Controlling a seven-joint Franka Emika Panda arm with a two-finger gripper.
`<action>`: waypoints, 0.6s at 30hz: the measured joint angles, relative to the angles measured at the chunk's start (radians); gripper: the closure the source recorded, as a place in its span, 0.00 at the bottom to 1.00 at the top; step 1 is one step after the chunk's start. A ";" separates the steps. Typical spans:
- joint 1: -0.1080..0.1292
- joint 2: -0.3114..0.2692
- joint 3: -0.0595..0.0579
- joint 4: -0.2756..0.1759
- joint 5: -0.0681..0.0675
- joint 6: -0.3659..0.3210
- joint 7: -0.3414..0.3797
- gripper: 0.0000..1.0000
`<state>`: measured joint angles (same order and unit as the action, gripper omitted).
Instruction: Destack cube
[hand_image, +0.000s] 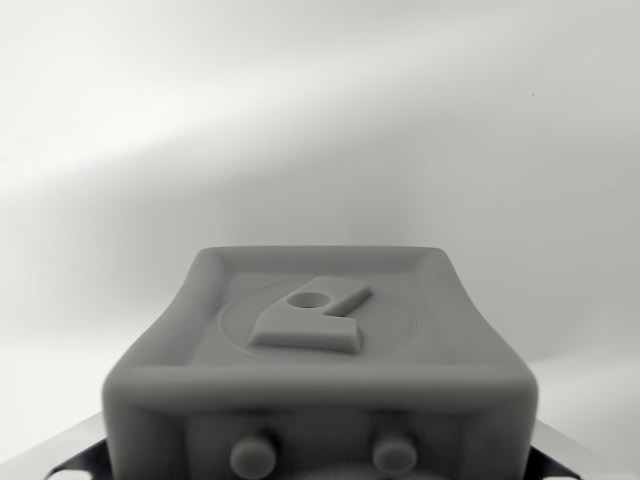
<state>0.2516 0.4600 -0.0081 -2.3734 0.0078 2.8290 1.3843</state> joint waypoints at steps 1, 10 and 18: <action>0.000 0.004 0.000 0.001 0.000 0.003 0.000 1.00; 0.000 0.030 0.000 0.009 0.000 0.020 0.000 1.00; 0.000 0.043 0.000 0.013 0.000 0.029 0.000 1.00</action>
<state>0.2515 0.5029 -0.0077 -2.3600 0.0080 2.8582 1.3843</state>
